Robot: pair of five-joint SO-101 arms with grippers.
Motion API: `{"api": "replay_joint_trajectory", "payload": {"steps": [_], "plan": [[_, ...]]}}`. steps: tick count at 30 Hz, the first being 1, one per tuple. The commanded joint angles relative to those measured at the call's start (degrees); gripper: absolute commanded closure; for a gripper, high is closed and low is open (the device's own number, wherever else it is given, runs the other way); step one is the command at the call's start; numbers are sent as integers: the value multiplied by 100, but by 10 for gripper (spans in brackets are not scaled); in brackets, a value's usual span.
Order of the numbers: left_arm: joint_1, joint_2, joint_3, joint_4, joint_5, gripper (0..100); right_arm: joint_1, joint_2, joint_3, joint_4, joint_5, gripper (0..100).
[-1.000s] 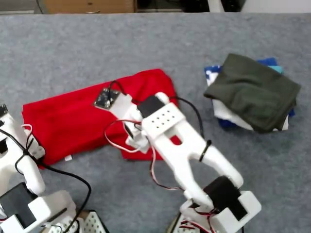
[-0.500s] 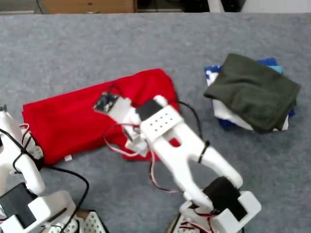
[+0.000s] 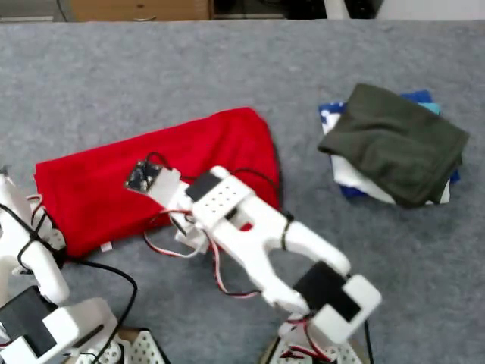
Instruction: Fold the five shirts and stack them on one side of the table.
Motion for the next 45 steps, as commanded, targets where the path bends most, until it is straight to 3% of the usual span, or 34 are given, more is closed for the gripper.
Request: {"api": "replay_joint_trajectory", "payload": {"steps": [1,6,14,20,29,36,41,45], "plan": [[-316,-145,-229,18,-79,978,-40,277,-374,-88,-132,776],[-484,-145,-220,9,-466,978,-22,585,-391,-105,-123,809],[-484,-145,-176,9,-466,978,585,488,-391,-114,-141,993],[-484,-145,-176,9,-466,978,708,303,-391,-97,-141,995],[-492,-145,-176,18,-466,978,-13,-145,-356,281,-141,995],[-492,-145,-176,18,-466,978,-171,-119,-338,422,-132,995],[-492,-145,-211,18,-466,978,-136,-119,-242,404,-123,970],[-484,-189,-229,70,-466,958,-136,-171,-268,457,-105,756]]}}
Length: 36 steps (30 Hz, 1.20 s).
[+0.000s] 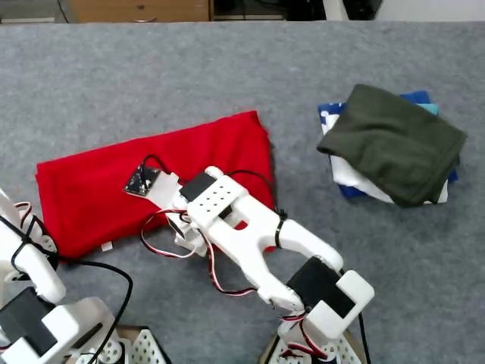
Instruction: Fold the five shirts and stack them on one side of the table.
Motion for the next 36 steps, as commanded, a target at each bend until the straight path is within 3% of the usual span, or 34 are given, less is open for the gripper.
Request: {"api": "replay_joint_trajectory", "payload": {"steps": [1,4,13,19,26,33,36], "plan": [[-44,-198,-220,88,-53,933,-40,-286,-145,97,-18,701],[-26,-207,-466,519,-62,854,-40,-505,-207,220,-9,650],[0,-136,-905,818,-176,835,365,-1613,-268,237,-9,793],[-18,-136,-18,-237,-149,835,655,-1851,-259,237,-9,803],[0,-136,756,-1459,527,840,743,-1868,-268,316,-9,803],[229,-136,870,-1987,923,846,743,-1877,-268,316,-9,803],[607,-136,870,-1978,941,926,743,-1877,-268,316,-9,803]]}}
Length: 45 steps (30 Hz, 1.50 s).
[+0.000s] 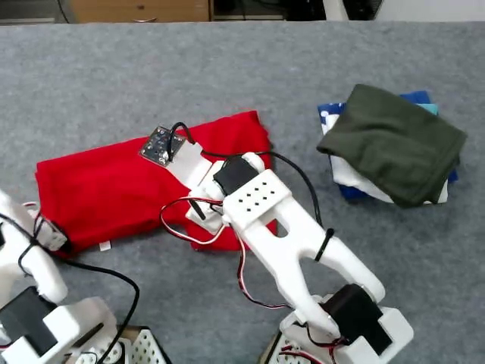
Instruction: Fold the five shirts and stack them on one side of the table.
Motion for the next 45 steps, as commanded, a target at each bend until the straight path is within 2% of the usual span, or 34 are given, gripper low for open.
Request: {"api": "replay_joint_trajectory", "payload": {"steps": [1,2,7,16,24,29,32,35,37,39,42,45], "plan": [[431,-136,-18,-79,97,966,75,-251,-268,44,-26,803],[519,-136,-9,-70,97,989,75,-251,-268,44,-26,803],[571,-136,53,-70,97,981,84,-251,-268,53,-35,803],[-62,-145,-747,-123,70,981,84,-251,-268,53,-35,803],[-105,-145,-1020,-123,62,976,84,-242,-233,53,-26,801],[-97,-145,-818,-35,62,960,462,-198,-242,0,-18,803],[-97,-145,-624,255,-62,881,822,-198,-242,-105,-18,803],[-97,-189,-475,598,-651,812,1121,-136,-233,-334,-18,811],[-97,-198,-484,967,-1046,790,1262,48,-268,-536,-18,874],[-132,-198,-589,1371,-1354,791,1349,347,-321,-897,-26,998],[-237,-303,-1160,2040,-1556,802,1446,848,-734,-1099,-62,977],[-308,-585,-2127,2576,-1248,953,1446,1270,-1446,-1090,-70,994]]}}
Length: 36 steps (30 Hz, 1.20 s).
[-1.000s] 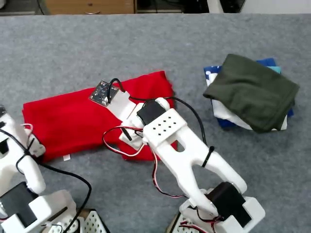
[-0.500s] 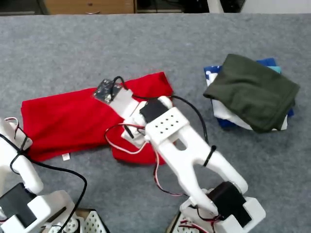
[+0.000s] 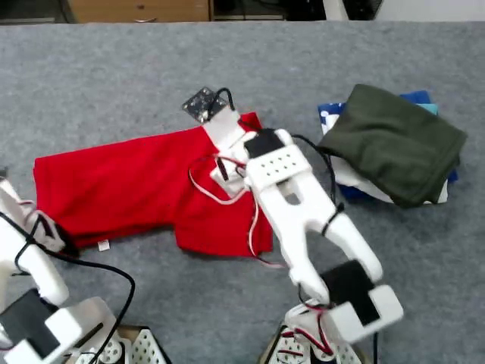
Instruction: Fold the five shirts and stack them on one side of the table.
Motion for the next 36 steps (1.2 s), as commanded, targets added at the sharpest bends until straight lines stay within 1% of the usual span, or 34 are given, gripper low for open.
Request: {"api": "replay_joint_trajectory", "payload": {"steps": [1,3,4,5,8,11,14,16,18,19,21,24,29,32,36], "plan": [[9,-409,-1301,536,387,994,110,365,-1024,-132,-62,995],[246,-453,-1820,501,826,942,110,699,-1455,-132,-62,996],[448,-444,-1960,290,1116,936,110,910,-1657,-132,-62,996],[686,-426,-2004,-79,1398,943,119,1165,-1842,-149,-62,996],[1319,-145,-1705,-1662,1943,980,400,2105,-2360,-308,-62,996],[1670,479,-1248,-3481,1996,980,901,3011,-3081,-325,-62,996],[1705,1341,-1002,-4897,1996,980,1411,3767,-4004,9,-53,996],[1679,2018,-923,-5538,1960,980,1631,4242,-4664,360,-53,996],[1618,2651,-853,-5925,1644,981,1727,4716,-5341,668,-53,996],[1591,2905,-914,-6013,1407,981,1745,4936,-5692,818,-53,996],[1530,2897,-1090,-6013,1231,981,1780,5314,-6343,1196,-53,996],[1477,2642,-1125,-5943,1231,981,1675,5613,-7442,2004,-18,996],[1442,2114,-1108,-5846,1231,981,1297,5666,-9288,3481,-9,996],[1433,1622,-1108,-5257,1204,981,1147,5675,-10132,4149,132,996],[1451,989,-1081,-4413,1187,981,1200,5534,-10053,4141,158,996]]}}
